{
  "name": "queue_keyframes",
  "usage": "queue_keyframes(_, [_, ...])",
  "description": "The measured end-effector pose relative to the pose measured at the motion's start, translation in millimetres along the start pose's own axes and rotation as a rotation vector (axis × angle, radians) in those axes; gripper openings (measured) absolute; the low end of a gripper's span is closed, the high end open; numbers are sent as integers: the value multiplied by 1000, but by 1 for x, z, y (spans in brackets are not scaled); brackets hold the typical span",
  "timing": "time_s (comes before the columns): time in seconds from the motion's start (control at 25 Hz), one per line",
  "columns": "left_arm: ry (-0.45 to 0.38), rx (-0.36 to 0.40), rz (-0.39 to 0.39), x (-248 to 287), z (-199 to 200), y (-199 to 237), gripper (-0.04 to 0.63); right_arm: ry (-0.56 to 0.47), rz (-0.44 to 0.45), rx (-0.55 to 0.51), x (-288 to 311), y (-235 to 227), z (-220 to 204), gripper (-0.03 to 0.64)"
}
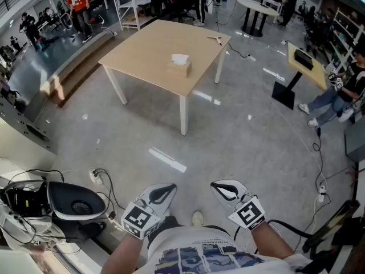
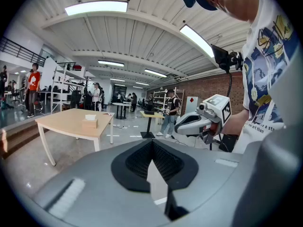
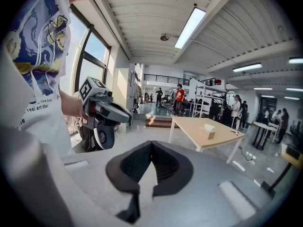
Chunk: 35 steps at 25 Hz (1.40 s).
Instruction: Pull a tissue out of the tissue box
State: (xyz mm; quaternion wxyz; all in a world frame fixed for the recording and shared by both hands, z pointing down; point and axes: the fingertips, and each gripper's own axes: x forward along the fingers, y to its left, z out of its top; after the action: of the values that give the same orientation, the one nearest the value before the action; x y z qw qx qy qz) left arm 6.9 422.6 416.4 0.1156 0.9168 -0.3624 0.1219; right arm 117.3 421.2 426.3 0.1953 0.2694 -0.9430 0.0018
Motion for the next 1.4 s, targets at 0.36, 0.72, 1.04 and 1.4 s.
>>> queue_keyframes(0.36, [12, -41, 29, 16, -8, -31, 6, -19, 17, 3, -32, -13, -20, 3])
queue_keyframes(0.72, [0, 6, -11, 44, 4, -63, 6, -43, 23, 51, -48, -29, -29, 3])
queue_keyframes(1.04, [27, 3, 15, 48, -1, -43, 6, -26, 45, 38, -28, -39, -36, 3])
queue_keyframes(1.4, [1, -33, 19, 63, 13, 34, 6, -7, 12, 52, 27, -73, -13, 8])
